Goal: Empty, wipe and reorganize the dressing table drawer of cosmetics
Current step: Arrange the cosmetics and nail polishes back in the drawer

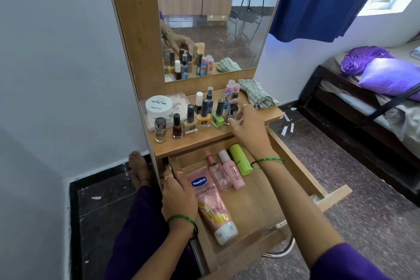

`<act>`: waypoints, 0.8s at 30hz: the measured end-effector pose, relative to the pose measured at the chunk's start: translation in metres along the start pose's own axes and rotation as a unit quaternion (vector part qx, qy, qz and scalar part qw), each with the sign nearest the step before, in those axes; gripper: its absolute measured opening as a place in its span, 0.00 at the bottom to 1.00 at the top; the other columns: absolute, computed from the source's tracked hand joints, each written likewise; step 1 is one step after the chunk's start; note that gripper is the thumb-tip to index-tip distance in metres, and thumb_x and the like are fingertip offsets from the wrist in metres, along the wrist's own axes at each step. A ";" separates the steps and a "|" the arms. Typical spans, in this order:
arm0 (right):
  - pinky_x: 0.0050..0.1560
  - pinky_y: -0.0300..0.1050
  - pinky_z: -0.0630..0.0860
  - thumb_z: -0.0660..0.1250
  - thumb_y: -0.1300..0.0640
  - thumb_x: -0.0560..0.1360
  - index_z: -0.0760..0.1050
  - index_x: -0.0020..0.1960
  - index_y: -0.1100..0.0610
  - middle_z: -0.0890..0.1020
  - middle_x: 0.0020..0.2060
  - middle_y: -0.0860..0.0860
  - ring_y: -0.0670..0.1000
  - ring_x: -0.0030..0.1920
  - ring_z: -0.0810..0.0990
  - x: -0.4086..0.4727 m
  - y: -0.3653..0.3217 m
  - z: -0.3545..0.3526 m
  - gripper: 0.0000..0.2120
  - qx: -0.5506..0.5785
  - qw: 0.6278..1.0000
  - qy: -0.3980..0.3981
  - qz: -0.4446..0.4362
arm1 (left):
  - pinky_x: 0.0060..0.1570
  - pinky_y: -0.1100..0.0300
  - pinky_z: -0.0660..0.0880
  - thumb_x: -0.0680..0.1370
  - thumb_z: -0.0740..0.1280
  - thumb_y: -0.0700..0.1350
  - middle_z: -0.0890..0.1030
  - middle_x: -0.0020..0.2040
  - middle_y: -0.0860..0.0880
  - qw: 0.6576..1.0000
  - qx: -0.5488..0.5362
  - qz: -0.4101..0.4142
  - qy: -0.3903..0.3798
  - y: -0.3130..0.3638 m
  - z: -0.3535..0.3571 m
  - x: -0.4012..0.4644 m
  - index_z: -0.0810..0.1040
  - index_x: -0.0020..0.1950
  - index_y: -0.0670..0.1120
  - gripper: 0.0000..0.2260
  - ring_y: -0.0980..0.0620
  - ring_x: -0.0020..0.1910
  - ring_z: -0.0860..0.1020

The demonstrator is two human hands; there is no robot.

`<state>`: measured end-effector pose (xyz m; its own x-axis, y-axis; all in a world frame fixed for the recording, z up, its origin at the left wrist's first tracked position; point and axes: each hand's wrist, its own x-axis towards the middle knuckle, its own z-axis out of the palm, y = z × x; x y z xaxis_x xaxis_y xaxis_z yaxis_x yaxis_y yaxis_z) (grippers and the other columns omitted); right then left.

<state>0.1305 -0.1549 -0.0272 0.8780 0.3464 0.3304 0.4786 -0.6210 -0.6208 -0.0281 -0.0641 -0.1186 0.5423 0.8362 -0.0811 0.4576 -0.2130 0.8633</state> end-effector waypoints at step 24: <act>0.43 0.43 0.69 0.70 0.64 0.68 0.74 0.48 0.59 0.80 0.44 0.58 0.59 0.48 0.77 -0.017 0.088 -0.010 0.11 -0.087 0.979 -0.080 0.163 | 0.28 0.66 0.61 0.83 0.52 0.49 0.78 0.48 0.48 1.000 -0.013 -0.003 -0.016 0.004 -0.002 -0.002 0.67 0.69 0.45 0.17 0.59 0.34 0.70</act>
<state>0.1581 -0.2229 -0.0801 0.9785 0.2059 0.0106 0.1789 -0.8228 -0.5395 -0.0291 -0.0656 -0.1140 0.5618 0.8210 -0.1011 0.4424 -0.1950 0.8754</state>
